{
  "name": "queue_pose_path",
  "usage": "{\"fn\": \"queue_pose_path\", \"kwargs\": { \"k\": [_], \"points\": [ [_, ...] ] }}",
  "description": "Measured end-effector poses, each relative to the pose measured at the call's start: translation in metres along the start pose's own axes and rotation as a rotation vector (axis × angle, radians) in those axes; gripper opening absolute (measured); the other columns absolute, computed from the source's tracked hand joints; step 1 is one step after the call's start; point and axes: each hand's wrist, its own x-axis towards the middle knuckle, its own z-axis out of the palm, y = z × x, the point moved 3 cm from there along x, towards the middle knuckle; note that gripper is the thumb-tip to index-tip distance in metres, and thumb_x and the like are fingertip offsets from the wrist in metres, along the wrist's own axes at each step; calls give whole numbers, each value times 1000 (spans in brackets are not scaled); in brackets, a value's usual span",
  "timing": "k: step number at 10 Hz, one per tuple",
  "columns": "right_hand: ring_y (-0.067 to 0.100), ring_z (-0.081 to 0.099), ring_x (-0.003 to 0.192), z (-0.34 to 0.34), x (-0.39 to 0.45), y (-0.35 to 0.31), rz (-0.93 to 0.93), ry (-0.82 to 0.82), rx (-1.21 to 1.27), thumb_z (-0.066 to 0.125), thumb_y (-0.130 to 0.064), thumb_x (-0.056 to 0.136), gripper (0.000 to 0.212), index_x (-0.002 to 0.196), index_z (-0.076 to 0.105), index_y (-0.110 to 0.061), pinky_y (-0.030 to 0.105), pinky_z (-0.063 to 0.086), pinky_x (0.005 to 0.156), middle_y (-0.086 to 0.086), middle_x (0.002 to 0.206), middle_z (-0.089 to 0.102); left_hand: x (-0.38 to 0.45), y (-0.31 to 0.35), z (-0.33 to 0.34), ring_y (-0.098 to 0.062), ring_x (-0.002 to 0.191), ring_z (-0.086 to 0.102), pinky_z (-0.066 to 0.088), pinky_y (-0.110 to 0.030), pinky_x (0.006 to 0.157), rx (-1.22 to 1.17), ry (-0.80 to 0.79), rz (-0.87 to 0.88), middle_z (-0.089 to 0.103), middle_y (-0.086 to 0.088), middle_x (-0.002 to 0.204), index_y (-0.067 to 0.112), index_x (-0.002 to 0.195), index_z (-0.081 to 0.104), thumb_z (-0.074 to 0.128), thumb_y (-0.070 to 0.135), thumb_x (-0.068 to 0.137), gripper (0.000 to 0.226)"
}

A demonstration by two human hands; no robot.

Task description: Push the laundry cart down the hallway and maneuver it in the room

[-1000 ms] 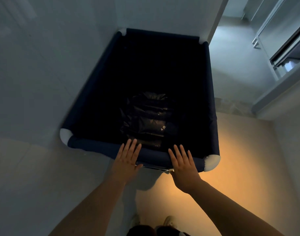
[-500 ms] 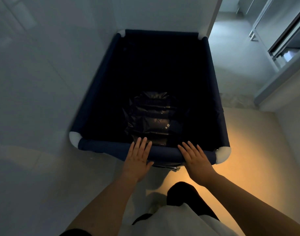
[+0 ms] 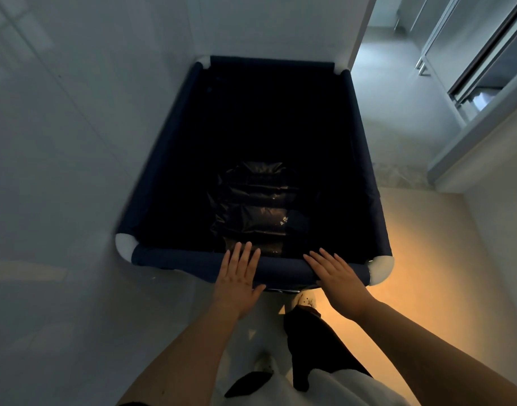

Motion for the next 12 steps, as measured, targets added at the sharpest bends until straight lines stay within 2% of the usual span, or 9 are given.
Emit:
{"fn": "queue_pose_path", "kwargs": {
  "k": [1,2,5,6,7,9,10,11,12],
  "points": [
    [17,-4,143,0,-2,6,2,0,-16,43,-19,98,62,148,8,-27,34,-9,112,-1,157,18,1,5,2,-27,129,-40,-27,-44,108,-21,-6,8,-45,-7,140,17,124,-48,19,56,95,83],
    [14,-6,139,1,-3,7,-5,15,3,46,-18,97,62,148,12,-26,36,-5,113,1,156,22,1,6,4,-27,128,-42,-32,-44,105,-14,3,-1,-46,-7,139,18,124,-49,20,56,94,85],
    [15,-3,141,0,-3,5,-30,39,11,46,-16,95,65,148,11,-25,34,-8,112,1,156,20,3,3,9,-27,130,-40,-32,-43,104,12,13,-19,-42,-8,142,18,129,-45,22,57,93,86],
    [20,3,143,-3,-3,3,-22,35,21,48,-13,94,66,149,13,-24,35,-8,112,3,156,21,2,3,6,-27,130,-41,-31,-44,104,32,-5,-13,-44,-8,141,17,127,-48,21,57,93,86],
    [20,0,144,-5,-3,2,-8,38,1,41,-19,98,62,149,7,-26,33,-11,112,0,158,15,1,4,3,-27,129,-41,-31,-43,104,29,-10,-21,-43,-7,141,17,125,-49,21,56,94,86],
    [19,-1,144,-8,-3,0,-4,17,24,38,-22,99,60,149,5,-25,32,-10,112,0,158,11,0,5,-8,-26,135,-32,-29,-41,106,57,-66,-5,-28,-3,150,18,120,-53,20,54,96,84],
    [20,-5,144,-16,-3,0,-11,-32,34,33,-25,101,57,149,2,-23,32,-9,113,1,159,6,3,6,-26,-23,142,-16,-12,-41,115,-22,-133,-36,-15,-5,157,15,139,-28,20,53,96,75],
    [19,-9,143,-32,7,2,-21,-58,50,25,-34,102,55,149,1,-21,28,-11,111,1,159,0,19,-3,-58,-21,141,-19,-7,-41,115,-60,-45,-44,-18,-4,156,15,143,-21,21,55,96,75],
    [16,-8,143,-63,23,3,-42,-22,116,27,-38,101,57,150,3,-20,26,-9,111,-1,159,0,35,-9,-98,-20,141,-19,-7,-40,115,-127,41,-58,-18,-3,156,17,144,-19,25,54,95,75]
  ]
}}
